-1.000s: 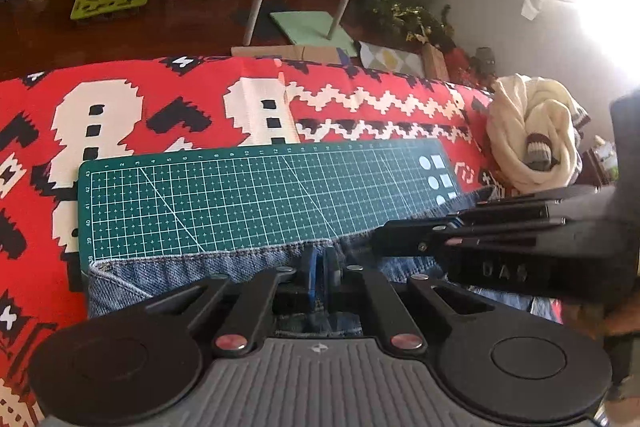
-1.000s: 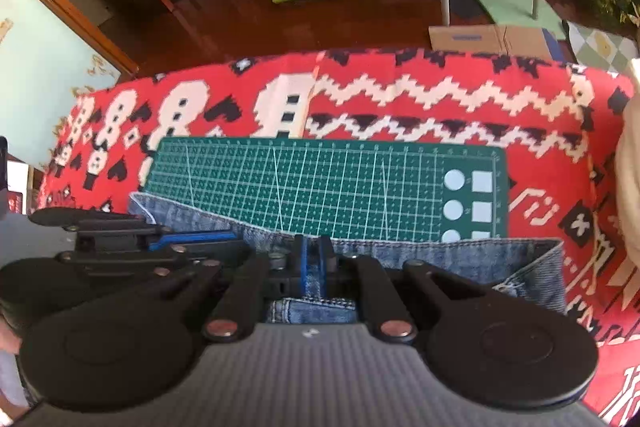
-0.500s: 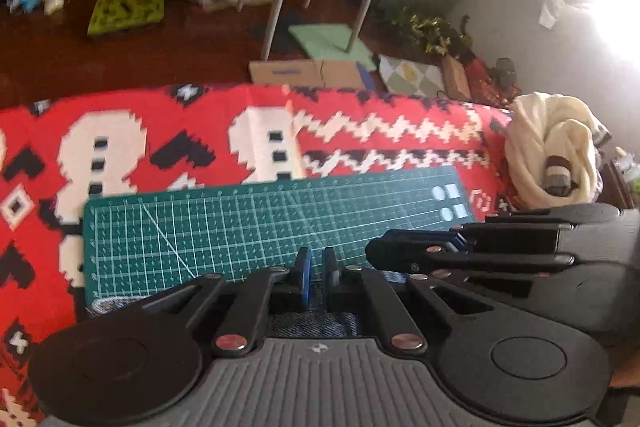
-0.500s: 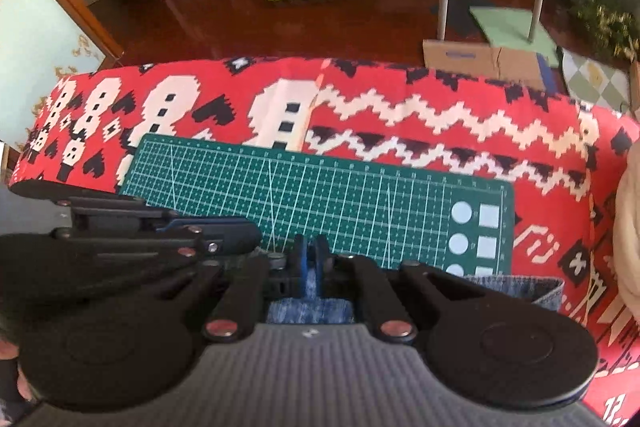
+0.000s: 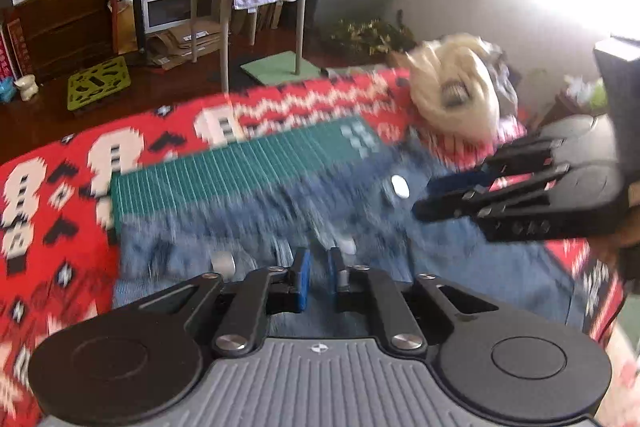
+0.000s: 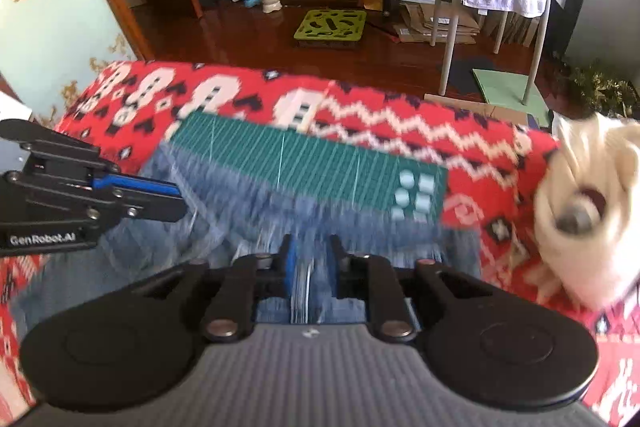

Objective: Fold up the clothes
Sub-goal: 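Lower the waistband onto the mat and open both tools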

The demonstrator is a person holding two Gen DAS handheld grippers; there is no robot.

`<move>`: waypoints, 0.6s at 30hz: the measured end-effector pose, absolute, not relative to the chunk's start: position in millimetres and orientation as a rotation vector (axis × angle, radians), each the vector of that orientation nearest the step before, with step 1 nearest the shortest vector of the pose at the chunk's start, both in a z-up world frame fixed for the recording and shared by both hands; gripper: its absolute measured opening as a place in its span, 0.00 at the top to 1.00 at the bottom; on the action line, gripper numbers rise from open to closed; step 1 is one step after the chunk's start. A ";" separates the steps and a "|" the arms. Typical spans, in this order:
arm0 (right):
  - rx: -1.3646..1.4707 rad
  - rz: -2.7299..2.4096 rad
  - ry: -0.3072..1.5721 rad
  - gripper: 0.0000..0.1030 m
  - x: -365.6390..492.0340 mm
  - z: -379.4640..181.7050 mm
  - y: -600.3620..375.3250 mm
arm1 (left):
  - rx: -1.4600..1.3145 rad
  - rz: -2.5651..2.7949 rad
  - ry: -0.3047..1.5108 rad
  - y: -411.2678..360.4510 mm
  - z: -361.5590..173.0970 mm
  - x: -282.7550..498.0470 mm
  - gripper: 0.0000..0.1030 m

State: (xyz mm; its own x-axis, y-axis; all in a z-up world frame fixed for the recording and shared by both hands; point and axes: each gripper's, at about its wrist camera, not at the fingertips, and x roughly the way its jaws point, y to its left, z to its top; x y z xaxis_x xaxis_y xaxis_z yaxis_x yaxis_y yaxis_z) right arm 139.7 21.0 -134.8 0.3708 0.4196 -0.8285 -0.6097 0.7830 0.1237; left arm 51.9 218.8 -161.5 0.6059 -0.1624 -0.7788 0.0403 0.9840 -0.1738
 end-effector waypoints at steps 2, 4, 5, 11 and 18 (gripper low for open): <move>-0.226 0.654 0.980 0.71 118.1 -135.2 9.3 | -0.130 -0.121 0.900 206.8 -165.4 31.6 0.78; -0.217 0.652 0.969 0.63 95.3 -136.1 -3.6 | -0.127 -0.115 0.883 196.7 -169.5 12.8 0.74; -0.208 0.647 0.963 0.61 82.7 -136.7 -10.7 | -0.135 -0.105 0.872 193.0 -171.7 4.5 0.71; -0.228 0.613 0.869 0.14 12.6 -145.1 -39.0 | -0.148 -0.043 0.811 171.4 -185.2 -42.2 0.48; -0.190 0.541 0.820 0.01 -35.9 -162.7 -57.7 | -0.095 0.035 0.832 158.6 -203.8 -74.1 0.36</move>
State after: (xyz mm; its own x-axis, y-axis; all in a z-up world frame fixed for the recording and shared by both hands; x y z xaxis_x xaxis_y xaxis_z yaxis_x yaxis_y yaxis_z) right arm -35.9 -57.7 -162.7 0.5567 0.3834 -0.7370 -0.5268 0.8489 0.0437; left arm -74.1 158.6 -203.8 0.6733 -0.0057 -0.7394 -0.0685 0.9952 -0.0700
